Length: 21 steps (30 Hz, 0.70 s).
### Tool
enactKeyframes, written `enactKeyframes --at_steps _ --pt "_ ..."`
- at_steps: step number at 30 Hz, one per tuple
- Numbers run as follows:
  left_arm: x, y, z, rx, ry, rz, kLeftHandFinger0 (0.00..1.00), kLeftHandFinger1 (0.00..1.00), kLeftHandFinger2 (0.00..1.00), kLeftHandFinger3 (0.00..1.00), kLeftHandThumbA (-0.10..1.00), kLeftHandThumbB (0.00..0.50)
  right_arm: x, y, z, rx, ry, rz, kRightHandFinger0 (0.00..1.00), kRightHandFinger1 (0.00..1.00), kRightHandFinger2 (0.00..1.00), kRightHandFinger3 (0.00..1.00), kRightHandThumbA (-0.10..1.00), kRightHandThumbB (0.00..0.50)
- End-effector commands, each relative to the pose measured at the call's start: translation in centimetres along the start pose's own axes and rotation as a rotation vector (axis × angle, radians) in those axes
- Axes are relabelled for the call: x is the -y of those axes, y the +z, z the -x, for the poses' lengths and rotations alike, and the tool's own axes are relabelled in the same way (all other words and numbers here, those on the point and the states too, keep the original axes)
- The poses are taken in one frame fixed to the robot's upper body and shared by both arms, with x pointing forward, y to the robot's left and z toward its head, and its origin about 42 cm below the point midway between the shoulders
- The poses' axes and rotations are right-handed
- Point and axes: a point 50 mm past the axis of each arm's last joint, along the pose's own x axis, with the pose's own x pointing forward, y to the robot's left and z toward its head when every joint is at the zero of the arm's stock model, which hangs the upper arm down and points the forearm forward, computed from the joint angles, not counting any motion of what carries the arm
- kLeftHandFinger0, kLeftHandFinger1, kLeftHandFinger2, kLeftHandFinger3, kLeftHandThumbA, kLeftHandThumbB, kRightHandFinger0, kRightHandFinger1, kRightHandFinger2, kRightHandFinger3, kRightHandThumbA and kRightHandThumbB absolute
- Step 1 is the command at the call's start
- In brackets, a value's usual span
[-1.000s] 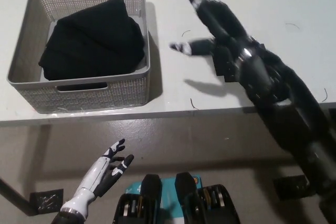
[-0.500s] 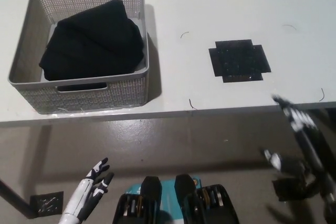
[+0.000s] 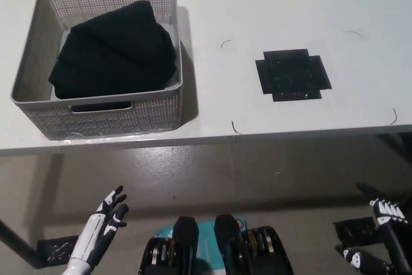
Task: Use the right hand to pick up a t shirt on the right hand side and place it into a contianer on the left side
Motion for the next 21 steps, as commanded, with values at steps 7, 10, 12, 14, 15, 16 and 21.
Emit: enactKeyframes --at_steps 7,10,12,14,15,16,21 --pt "-1.0 1.1 -0.8 0.086 0.044 0.037 0.76 0.86 0.98 1.0 1.0 0.364 -0.9 -1.5 0.7 0.016 -0.028 -0.029 1.0 1.0 1.0 1.0 0.84 0.237" --pt "-1.1 0.9 -0.9 0.08 0.039 0.028 0.76 0.84 0.97 1.0 1.0 0.35 -1.4 -1.9 0.8 0.003 -0.021 -0.026 1.0 1.0 1.0 1.0 0.83 0.241" --pt "-1.0 0.9 -0.8 0.076 0.034 0.028 0.77 0.85 0.97 1.0 1.0 0.341 -1.6 -2.0 0.9 0.002 -0.02 -0.012 1.0 1.0 1.0 1.0 0.85 0.246" --pt "-0.9 0.7 -0.7 0.07 0.031 0.02 0.76 0.85 0.97 1.0 1.0 0.342 -1.8 -2.0 1.1 0.004 -0.005 0.004 1.0 1.0 1.0 1.0 0.88 0.252" --pt "-0.9 0.6 -0.7 0.068 0.03 0.019 0.76 0.85 0.97 1.0 1.0 0.338 -1.8 -2.0 1.0 0.004 -0.005 0.003 1.0 1.0 1.0 1.0 0.88 0.254" --pt "-1.0 0.6 -0.7 0.067 0.029 0.02 0.77 0.85 0.98 1.0 1.0 0.338 -1.9 -2.0 0.9 0.006 -0.005 0.003 1.0 1.0 1.0 1.0 0.88 0.254" --pt "-1.0 0.6 -0.9 0.072 0.03 0.029 0.76 0.85 0.97 1.0 0.99 0.347 -1.9 -2.2 0.7 -0.005 0.002 -0.03 1.0 1.0 1.0 1.0 0.84 0.256"
